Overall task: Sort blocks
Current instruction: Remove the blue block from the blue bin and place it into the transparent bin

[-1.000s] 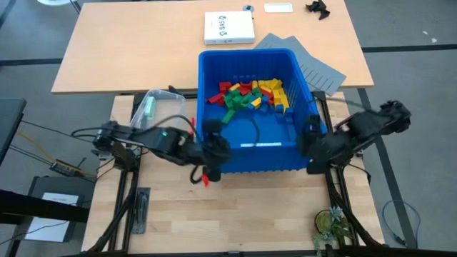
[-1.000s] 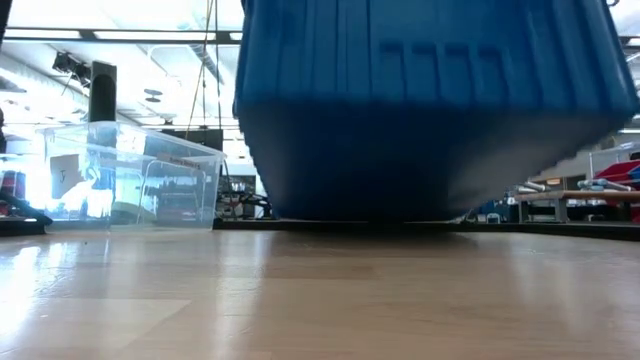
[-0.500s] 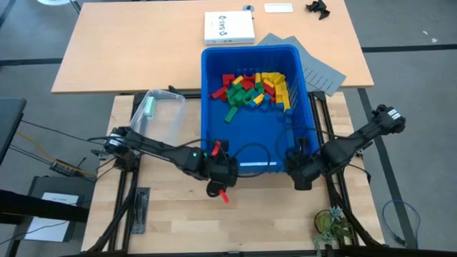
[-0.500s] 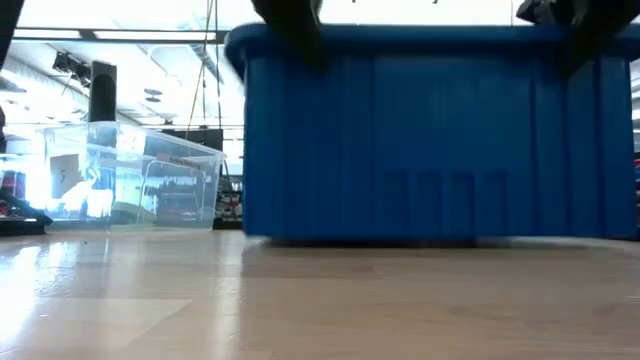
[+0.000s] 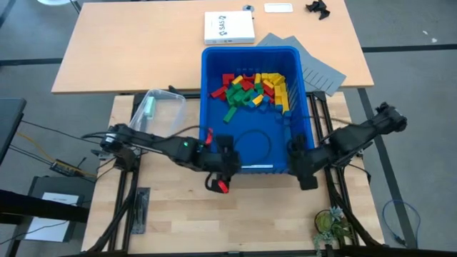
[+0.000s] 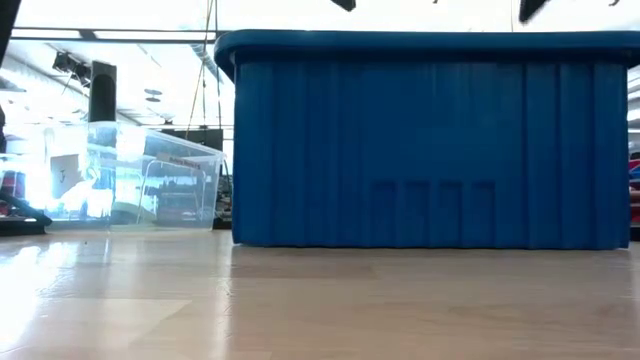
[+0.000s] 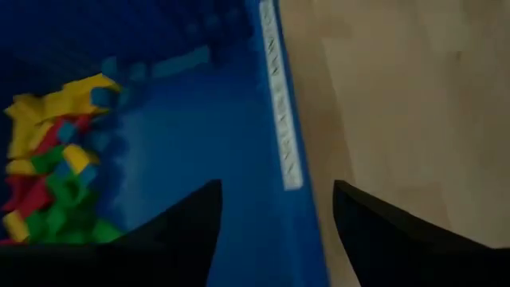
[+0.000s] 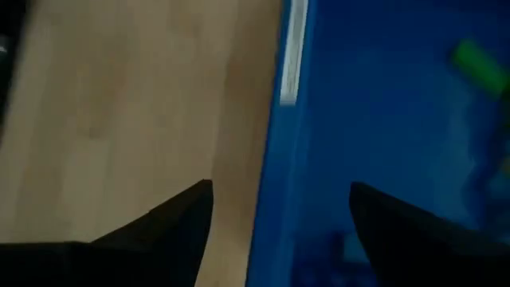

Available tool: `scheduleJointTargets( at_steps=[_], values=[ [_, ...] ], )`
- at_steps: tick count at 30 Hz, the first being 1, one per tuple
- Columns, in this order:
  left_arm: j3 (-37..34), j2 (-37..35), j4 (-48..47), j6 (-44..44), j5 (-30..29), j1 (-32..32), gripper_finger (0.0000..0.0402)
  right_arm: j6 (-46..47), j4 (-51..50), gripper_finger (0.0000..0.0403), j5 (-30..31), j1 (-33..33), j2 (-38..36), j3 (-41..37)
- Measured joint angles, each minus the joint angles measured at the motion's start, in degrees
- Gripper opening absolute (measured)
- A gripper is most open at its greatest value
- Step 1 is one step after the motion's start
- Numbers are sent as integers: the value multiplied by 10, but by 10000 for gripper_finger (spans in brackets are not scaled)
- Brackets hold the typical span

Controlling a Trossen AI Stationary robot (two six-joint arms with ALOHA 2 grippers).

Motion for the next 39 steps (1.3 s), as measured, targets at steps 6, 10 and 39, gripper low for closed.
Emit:
scheduleJointTargets(
  at_steps=[6,10,39],
  values=[
    [1,-53,-67,-4,-44,22,240,-82,25,274,63,-43,-16,62],
    [-51,-118,-80,-36,-70,55,230,-110,67,266,76,-113,-24,63],
    [-463,-367,-43,-306,-62,305,217,-251,246,260,-140,-700,281,61]
  ],
)
